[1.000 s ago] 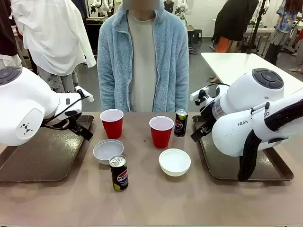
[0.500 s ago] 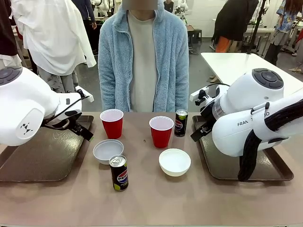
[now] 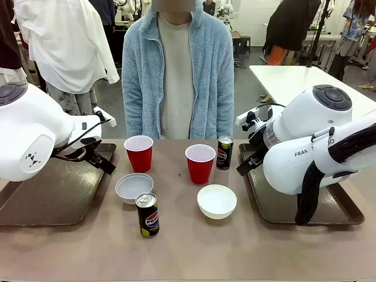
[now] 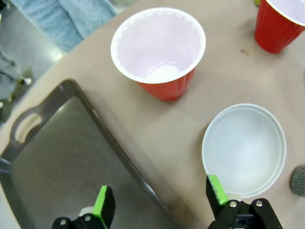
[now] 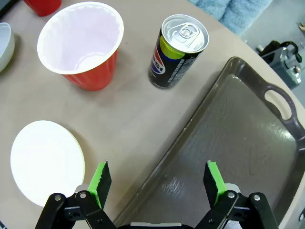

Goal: Prepare tableware on both trays.
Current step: Pick up a Picnic Bowl from the table and place it on a Handle tray.

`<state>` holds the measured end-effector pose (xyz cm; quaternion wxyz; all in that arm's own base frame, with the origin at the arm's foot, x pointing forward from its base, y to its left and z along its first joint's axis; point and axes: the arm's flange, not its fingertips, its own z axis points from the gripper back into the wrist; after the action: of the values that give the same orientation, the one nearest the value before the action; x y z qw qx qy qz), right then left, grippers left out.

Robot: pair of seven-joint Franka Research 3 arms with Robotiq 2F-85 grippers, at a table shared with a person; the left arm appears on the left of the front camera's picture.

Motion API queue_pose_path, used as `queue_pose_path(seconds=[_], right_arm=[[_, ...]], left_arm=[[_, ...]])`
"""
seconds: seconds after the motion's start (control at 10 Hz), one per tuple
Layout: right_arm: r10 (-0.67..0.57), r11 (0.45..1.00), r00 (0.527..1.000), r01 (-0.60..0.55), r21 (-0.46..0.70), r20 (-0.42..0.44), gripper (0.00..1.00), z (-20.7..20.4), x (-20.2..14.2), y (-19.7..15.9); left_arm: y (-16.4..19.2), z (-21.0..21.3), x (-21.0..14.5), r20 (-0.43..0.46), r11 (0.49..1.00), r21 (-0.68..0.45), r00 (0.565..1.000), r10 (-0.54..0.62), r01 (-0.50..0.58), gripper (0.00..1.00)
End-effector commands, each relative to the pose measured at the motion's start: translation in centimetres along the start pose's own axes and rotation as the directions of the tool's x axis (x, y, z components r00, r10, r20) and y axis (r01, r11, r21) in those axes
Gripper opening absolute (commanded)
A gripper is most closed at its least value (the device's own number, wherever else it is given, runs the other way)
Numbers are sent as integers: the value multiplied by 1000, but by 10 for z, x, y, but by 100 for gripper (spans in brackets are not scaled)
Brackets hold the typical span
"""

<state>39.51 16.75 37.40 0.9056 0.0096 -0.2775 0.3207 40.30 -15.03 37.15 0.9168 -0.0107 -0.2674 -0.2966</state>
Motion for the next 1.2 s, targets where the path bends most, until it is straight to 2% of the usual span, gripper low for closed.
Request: queue_pose_path(seconds=[0.0,0.1,0.2,0.3,0.4,0.5,0.6,0.7,0.8,0.9,1.0,1.1], right_arm=[[17,999,1000,-18,49,19,100,27,-5,16],[21,999,1000,-21,47,-5,100,64,-23,29],[-2,998,998,7,70,-70,100,104,-53,40],[-22,991,987,43,130,-160,100,130,-85,44],[-56,990,965,88,112,-255,100,147,-113,46],[-96,980,931,150,129,-352,100,152,-139,50],[-105,970,910,183,161,-401,100,149,-149,54],[-89,960,883,201,198,-462,100,141,-163,61],[-25,993,887,78,94,-462,100,126,-147,52],[-70,976,902,150,158,-426,100,167,-54,34],[-70,976,902,150,158,-426,100,167,-54,34],[-61,978,878,148,147,-475,100,171,-63,35]], left_arm=[[0,0,0,0,1000,0,1000,0,0,100],[-4,37,-23,-26,998,-57,1000,-14,13,100],[-5,74,-56,-43,994,-109,999,-29,24,100],[-9,88,-87,-116,987,-159,993,-28,9,100],[-12,94,-110,-191,978,-208,981,-21,-20,100],[-16,101,-122,-242,968,-246,970,-16,-46,100],[-31,107,-135,-290,959,-281,956,-47,-39,100],[-43,119,-145,-309,966,-253,951,-34,-48,100],[-41,128,-131,-196,983,-172,980,24,-59,100],[-2,110,-39,-309,960,-276,950,-41,-48,100],[-2,110,-39,-309,960,-276,950,-41,-48,100],[-2,110,-39,-309,960,-276,950,-41,-48,100]])
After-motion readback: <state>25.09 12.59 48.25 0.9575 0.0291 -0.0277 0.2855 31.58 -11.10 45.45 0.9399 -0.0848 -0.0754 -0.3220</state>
